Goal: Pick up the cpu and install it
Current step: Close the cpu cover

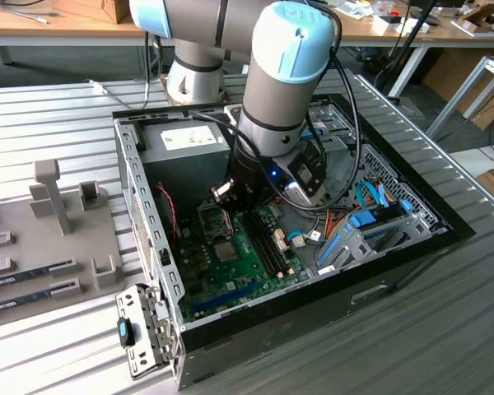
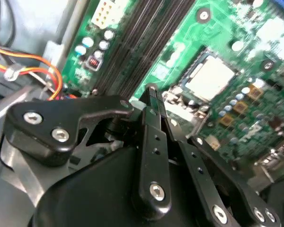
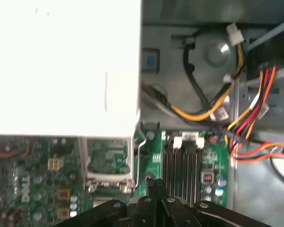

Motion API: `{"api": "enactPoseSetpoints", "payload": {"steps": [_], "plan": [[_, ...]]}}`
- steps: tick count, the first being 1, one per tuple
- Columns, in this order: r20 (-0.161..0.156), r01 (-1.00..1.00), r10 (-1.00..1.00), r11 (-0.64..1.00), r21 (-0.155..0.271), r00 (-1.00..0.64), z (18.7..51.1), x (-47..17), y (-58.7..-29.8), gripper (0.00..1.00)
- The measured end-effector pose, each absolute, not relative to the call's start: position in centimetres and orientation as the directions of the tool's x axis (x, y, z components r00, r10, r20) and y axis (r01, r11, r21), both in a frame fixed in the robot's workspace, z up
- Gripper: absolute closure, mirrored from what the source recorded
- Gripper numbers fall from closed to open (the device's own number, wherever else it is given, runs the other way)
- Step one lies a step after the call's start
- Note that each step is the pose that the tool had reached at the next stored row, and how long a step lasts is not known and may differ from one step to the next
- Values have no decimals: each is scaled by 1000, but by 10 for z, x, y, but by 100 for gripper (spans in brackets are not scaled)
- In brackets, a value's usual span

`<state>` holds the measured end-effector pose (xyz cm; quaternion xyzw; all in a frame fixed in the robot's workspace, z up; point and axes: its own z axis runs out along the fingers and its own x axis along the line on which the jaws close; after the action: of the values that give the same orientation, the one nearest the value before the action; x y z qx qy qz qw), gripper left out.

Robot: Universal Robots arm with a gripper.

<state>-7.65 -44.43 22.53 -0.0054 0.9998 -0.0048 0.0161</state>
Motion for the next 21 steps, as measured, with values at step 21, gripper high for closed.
{"api": "enactPoseSetpoints", "payload": {"steps": [21], "plan": [[-33, -209, -206, 959, 190, -978, 228, -53, -443, 89]]}}
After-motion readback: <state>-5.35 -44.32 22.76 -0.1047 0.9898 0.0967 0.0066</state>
